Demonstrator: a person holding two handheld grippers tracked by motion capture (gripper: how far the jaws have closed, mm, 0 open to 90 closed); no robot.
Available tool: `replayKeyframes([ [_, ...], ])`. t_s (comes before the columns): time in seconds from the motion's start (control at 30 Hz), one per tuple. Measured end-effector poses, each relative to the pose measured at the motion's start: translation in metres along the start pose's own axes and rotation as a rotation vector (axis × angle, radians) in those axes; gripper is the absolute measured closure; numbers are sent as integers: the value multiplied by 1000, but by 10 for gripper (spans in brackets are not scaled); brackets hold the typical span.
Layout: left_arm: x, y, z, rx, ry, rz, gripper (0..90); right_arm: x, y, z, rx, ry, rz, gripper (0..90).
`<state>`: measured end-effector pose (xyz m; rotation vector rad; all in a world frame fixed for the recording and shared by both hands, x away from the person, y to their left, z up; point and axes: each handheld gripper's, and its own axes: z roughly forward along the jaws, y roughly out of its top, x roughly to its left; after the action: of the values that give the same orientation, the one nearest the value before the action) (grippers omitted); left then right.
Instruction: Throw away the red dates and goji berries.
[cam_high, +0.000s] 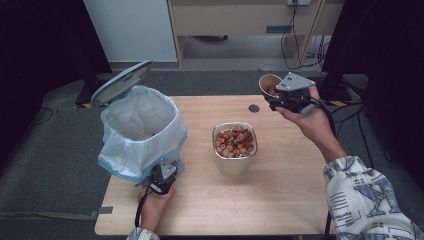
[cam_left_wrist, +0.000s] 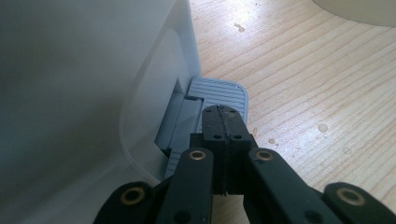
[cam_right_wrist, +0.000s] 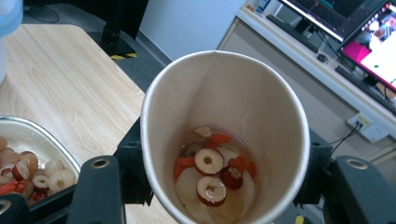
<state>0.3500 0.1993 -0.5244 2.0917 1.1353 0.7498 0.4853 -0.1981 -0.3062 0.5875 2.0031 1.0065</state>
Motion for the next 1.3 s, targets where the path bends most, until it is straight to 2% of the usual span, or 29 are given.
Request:
replayKeyframes([
  [0.1,0,0,0,0,0,0,894,3,2,1,-10,9,-25,383],
  [0.2,0,0,0,0,0,0,894,9,3,2,-15,9,-72,384],
  [0.23,0,0,0,0,0,0,894,9,3,2,-15,9,-72,384],
  [0.27,0,0,0,0,1,0,895,11,4,2,-14,14,-93,384],
  [0.4,0,0,0,-3,1,-2,894,15,8,2,-24,26,-124,383],
  [0.83,0,0,0,-2,0,-3,894,22,27,1,-24,19,-243,383],
  [0.87,0,0,0,-2,1,-3,894,25,29,1,-19,17,-269,382],
  [0.93,0,0,0,-2,0,-4,894,26,31,1,-19,14,-288,382],
  [1.03,0,0,0,-2,1,-4,894,25,33,0,-13,0,-303,381],
  [1.17,0,0,0,-2,1,-1,894,25,35,0,-17,3,-298,381],
  [1.3,0,0,0,-2,1,1,894,26,37,-1,-12,1,-321,381],
])
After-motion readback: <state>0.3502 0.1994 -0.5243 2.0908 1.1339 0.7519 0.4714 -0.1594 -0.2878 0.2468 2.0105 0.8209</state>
